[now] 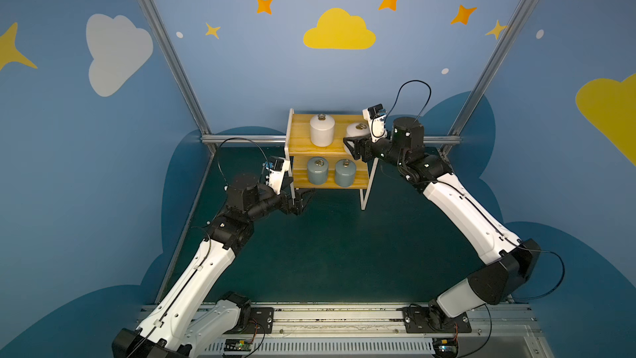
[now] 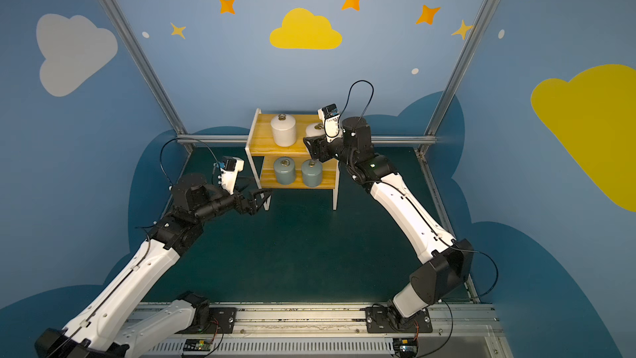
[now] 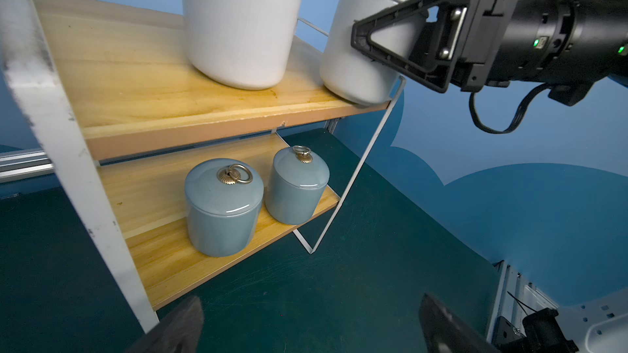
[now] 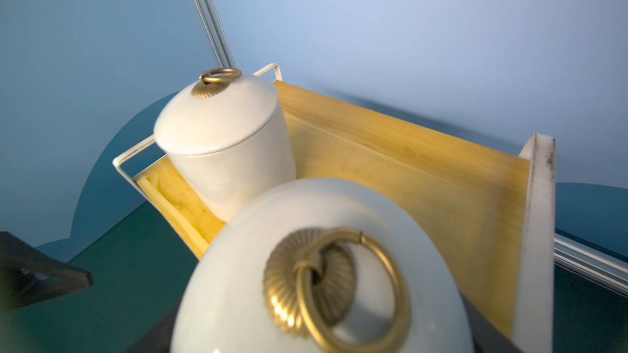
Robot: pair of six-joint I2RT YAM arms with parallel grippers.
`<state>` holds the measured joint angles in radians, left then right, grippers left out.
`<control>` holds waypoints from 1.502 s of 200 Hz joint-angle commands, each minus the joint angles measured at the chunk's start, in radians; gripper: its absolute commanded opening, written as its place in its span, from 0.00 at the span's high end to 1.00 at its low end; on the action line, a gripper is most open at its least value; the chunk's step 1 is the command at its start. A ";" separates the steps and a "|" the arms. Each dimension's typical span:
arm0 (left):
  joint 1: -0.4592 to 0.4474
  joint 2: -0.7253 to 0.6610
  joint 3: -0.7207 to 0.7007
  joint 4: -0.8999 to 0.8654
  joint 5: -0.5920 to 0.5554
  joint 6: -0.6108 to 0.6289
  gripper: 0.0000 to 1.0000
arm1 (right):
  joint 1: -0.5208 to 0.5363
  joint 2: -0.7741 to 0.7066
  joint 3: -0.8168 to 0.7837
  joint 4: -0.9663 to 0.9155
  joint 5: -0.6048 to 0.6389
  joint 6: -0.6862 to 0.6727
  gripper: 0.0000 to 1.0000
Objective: Remove the tea canisters from the shelf
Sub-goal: Pick up the tea canister from the shelf, then place the tea canister at the center of the board.
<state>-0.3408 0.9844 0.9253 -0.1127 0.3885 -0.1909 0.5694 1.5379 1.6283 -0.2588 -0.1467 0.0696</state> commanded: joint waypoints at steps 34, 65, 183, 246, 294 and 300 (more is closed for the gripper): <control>-0.002 -0.019 -0.024 -0.012 -0.010 -0.005 0.00 | 0.084 -0.164 -0.050 0.016 0.009 -0.030 0.39; -0.002 -0.046 -0.045 -0.009 -0.007 -0.018 0.00 | 0.148 -0.260 -0.134 -0.013 0.066 -0.045 0.39; -0.002 -0.124 -0.107 -0.014 -0.037 -0.039 0.00 | 0.395 -0.630 -0.682 0.037 0.356 0.028 0.43; -0.003 -0.136 -0.167 0.032 -0.022 -0.063 0.00 | 0.479 -0.767 -0.999 0.140 0.439 0.066 0.46; -0.003 -0.157 -0.214 0.048 -0.038 -0.077 0.00 | 0.535 -0.851 -1.193 0.199 0.510 0.085 0.46; -0.003 -0.163 -0.219 0.048 -0.041 -0.078 0.00 | 0.543 -0.858 -1.216 0.209 0.521 0.085 0.46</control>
<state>-0.3408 0.8486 0.7197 -0.0948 0.3580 -0.2584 1.0859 0.7273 0.4538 -0.1963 0.3077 0.1375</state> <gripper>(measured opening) 0.999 0.776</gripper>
